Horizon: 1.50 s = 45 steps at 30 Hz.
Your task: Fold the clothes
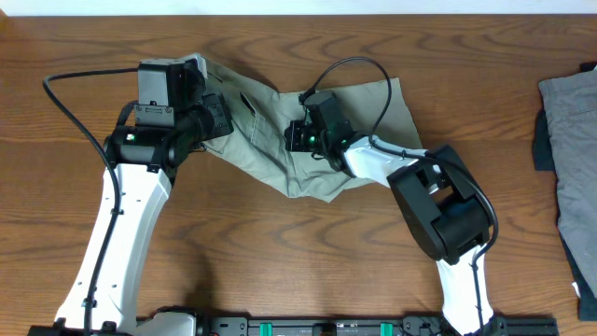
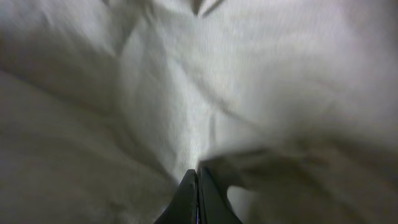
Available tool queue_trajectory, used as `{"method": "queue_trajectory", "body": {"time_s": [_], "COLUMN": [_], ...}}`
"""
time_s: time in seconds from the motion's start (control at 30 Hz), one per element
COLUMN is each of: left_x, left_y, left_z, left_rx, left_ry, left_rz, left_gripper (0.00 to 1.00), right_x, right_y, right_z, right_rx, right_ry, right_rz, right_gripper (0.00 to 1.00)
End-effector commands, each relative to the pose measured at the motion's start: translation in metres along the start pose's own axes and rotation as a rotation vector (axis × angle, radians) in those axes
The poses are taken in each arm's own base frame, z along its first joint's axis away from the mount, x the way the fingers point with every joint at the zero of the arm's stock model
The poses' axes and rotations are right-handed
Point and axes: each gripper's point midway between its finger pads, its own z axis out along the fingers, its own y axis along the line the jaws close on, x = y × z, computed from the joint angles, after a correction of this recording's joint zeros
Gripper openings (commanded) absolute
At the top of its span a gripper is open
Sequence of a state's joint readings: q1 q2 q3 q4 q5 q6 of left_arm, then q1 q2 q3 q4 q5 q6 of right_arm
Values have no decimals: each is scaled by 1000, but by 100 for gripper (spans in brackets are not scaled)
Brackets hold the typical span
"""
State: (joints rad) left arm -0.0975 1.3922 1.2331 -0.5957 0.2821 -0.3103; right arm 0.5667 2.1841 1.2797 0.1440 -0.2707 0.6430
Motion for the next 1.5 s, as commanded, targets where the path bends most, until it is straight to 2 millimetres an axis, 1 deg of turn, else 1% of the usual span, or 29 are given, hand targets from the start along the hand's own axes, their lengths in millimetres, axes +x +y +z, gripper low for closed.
{"method": "queue_trajectory", "body": {"time_s": [0.0, 0.07, 0.13, 0.23, 0.33, 0.53, 0.73, 0.9, 0.97, 1.07, 1.17, 1.23, 1.27, 1.37, 1.47], "left_x": [-15, -15, -15, -15, -15, -15, -15, -14, -13, -11, -11, -13, -14, -14, -14], "left_y": [-8, -8, -8, -8, -8, -8, -8, -7, -5, -4, -3, -3, -4, -4, -4], "left_z": [-8, -8, -8, -8, -8, -8, -8, -5, -2, 3, 4, 4, 4, 4, 4], "left_rx": [14, 14, 14, 14, 14, 14, 14, 12, 8, 4, 0, 2, 3, 3, 5], "left_ry": [-42, -41, -41, -41, -42, -42, -42, -35, -27, -15, -14, -21, -23, -23, -26], "left_rz": [9, 9, 9, 9, 9, 9, 9, 8, 6, 4, 6, 20, 31, 34, 37], "left_gripper": [6, 6, 6, 6, 6, 6, 7, 6, 6, 6, 6, 6, 6, 6, 6], "right_x": [-55, -68, -76, -79, -79, -78, -67, -61, -62, -74, -93, -105, -111, -122, -123], "right_y": [25, 24, 19, 10, 7, 1, -14, -14, -14, -8, 1, 5, 4, -4, -22], "right_z": [-31, -37, -39, -34, -23, -1, 26, 47, 48, 42, 27, 13, 4, -22, -55], "right_rx": [-32, -22, -10, 25, 12, -25, -37, -64, -62, -71, -85, -82, -68, -10, 85], "right_ry": [-136, -172, -201, -224, -243, -290, -301, -312, -310, -339, -371, -381, -378, -341, -262], "right_rz": [-73, -70, -66, -62, -69, -85, -73, -86, -87, -113, -136, -143, -140, -128, -120], "right_gripper": [1, 1, 1, 1, 3, 3, 2, 1, 1, 1, 1, 1, 1, 1, 1]}}
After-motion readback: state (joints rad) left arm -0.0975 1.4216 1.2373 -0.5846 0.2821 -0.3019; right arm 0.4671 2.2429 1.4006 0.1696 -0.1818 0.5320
